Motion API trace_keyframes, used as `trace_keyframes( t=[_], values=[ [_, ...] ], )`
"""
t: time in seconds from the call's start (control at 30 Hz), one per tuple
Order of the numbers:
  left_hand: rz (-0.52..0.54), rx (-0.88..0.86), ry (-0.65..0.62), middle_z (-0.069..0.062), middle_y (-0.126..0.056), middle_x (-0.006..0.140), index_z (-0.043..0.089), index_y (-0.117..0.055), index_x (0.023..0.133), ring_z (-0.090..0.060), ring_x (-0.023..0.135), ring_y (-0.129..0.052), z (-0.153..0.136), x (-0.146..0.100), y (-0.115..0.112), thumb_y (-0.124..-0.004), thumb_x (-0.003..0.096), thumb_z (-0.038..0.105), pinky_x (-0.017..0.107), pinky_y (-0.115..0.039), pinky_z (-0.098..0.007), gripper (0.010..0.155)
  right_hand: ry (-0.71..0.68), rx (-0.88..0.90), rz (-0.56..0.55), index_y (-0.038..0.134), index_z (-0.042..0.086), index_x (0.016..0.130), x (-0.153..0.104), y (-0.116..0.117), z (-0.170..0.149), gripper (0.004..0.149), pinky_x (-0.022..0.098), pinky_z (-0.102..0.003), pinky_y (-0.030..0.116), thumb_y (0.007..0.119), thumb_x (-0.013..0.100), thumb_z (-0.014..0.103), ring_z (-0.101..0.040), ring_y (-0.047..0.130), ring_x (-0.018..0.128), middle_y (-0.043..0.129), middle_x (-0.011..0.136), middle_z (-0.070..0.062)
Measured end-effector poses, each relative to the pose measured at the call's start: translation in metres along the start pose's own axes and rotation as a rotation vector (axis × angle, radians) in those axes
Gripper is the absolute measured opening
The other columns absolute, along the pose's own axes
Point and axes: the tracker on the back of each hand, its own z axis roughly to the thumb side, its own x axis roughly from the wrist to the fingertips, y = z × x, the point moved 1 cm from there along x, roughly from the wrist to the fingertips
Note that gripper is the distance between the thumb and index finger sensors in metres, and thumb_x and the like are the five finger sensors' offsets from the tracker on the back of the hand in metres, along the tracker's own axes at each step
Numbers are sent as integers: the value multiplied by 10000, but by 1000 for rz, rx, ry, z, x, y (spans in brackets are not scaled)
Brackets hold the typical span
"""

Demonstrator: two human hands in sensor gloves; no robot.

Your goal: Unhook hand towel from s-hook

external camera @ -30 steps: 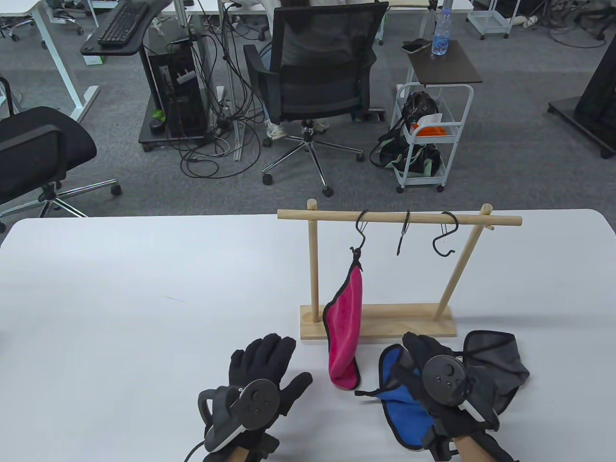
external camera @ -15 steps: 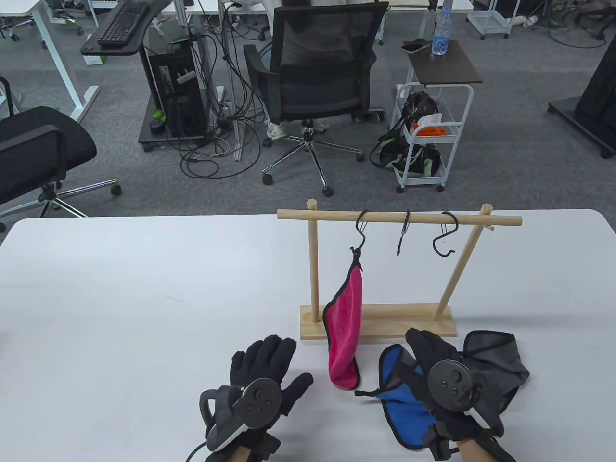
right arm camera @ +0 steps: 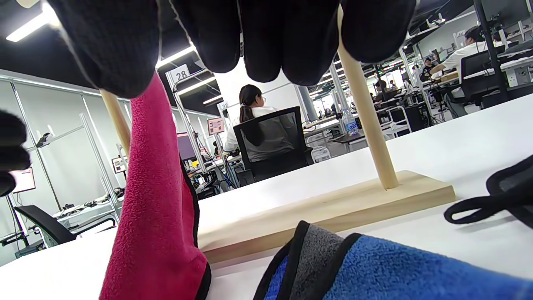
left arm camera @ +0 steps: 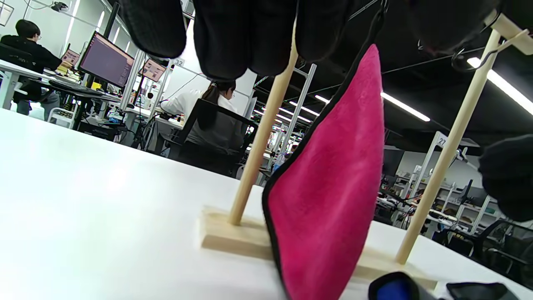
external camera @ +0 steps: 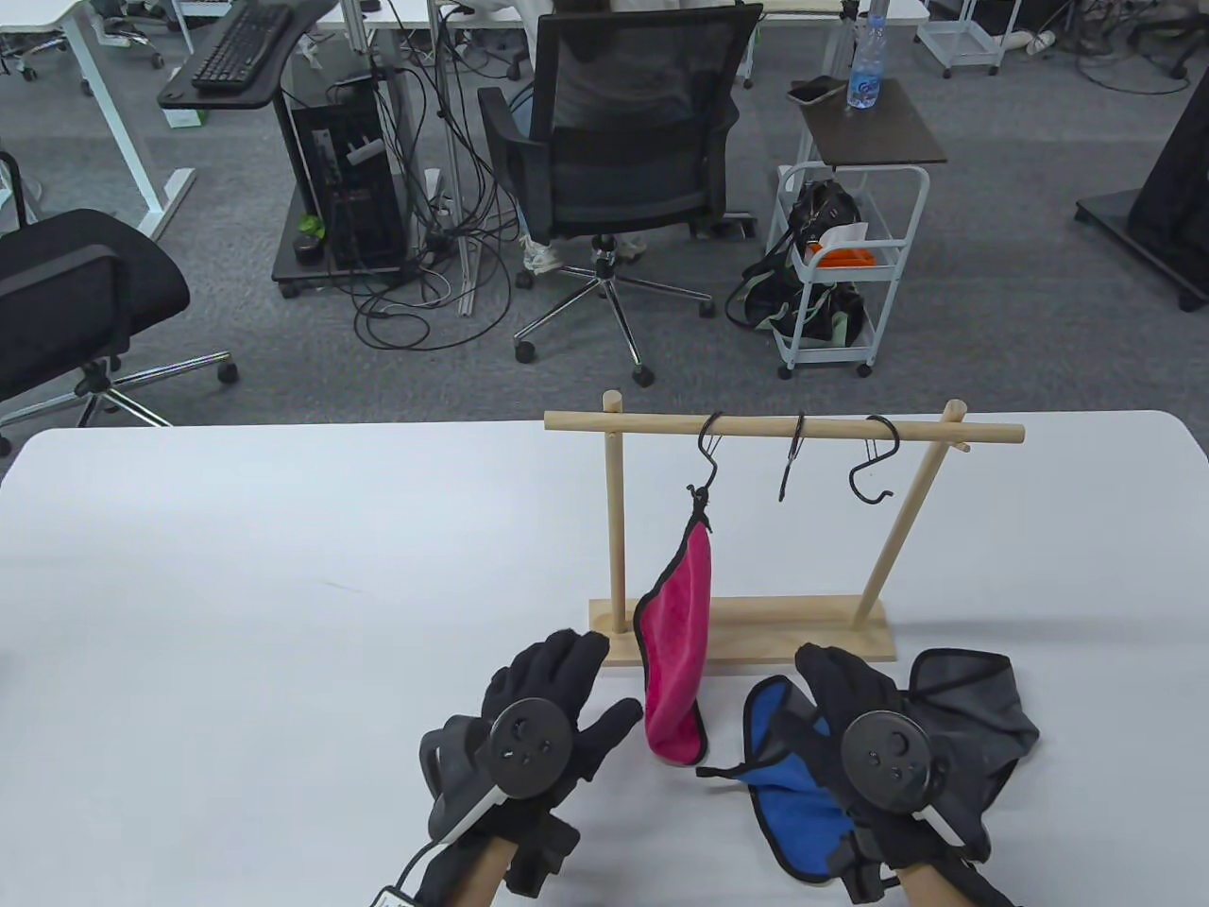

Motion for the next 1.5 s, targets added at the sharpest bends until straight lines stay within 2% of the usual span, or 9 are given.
trace_keyframes(
  t=[0.43, 0.6, 0.73, 1.0, 1.23, 1.5],
  values=[
    [23, -78, -28, -112, -629, 1211, 256, -478, 1188, -419, 1065, -729, 42, 61, 9, -631, 539, 721, 763, -641, -610, 813, -5, 7, -9, 576, 177, 1137, -1, -2, -1, 691, 744, -629, 572, 789, 577, 521, -447, 684, 1010, 605, 1156, -215],
    [3, -106, -6, -117, -615, 1217, 235, -436, 1200, -405, 1069, -731, 48, 82, 6, -629, 544, 718, 761, -646, -607, 838, -1, 15, -10, 578, 178, 1136, -1, -3, -2, 688, 744, -628, 572, 789, 578, 520, -447, 684, 1011, 604, 1157, -215],
    [4, -150, 21, -119, -612, 1217, 225, -410, 1207, -396, 1043, -768, 49, 94, 2, -629, 548, 718, 732, -707, -552, 851, -1, 20, -12, 580, 176, 1136, -1, -4, -2, 685, 744, -628, 573, 786, 580, 519, -449, 683, 1010, 603, 1157, -217],
    [-12, -203, 72, -123, -654, 1187, 220, -424, 1200, -364, 977, -839, 46, 113, -18, -636, 552, 712, 698, -749, -505, 841, 0, 25, -2, 585, 177, 1134, -1, -4, -3, 679, 744, -629, 571, 784, 582, 518, -449, 681, 1011, 603, 1157, -217],
    [11, -171, 116, -76, -805, 1063, 235, -546, 1147, -284, 853, -941, 46, 121, -28, -670, 578, 631, 650, -798, -448, 704, -3, 32, -4, 586, 176, 1134, -1, -5, -4, 674, 744, -629, 571, 781, 585, 516, -450, 682, 1011, 604, 1156, -220],
    [80, -142, 124, -4, -958, 856, 270, -730, 1019, -187, 662, -1038, 43, 119, -22, -707, 601, 517, 544, -867, -370, 485, -8, 31, -6, 592, 177, 1131, -1, -6, -3, 664, 745, -630, 569, 778, 588, 512, -452, 681, 1012, 606, 1156, -218]
  ],
)
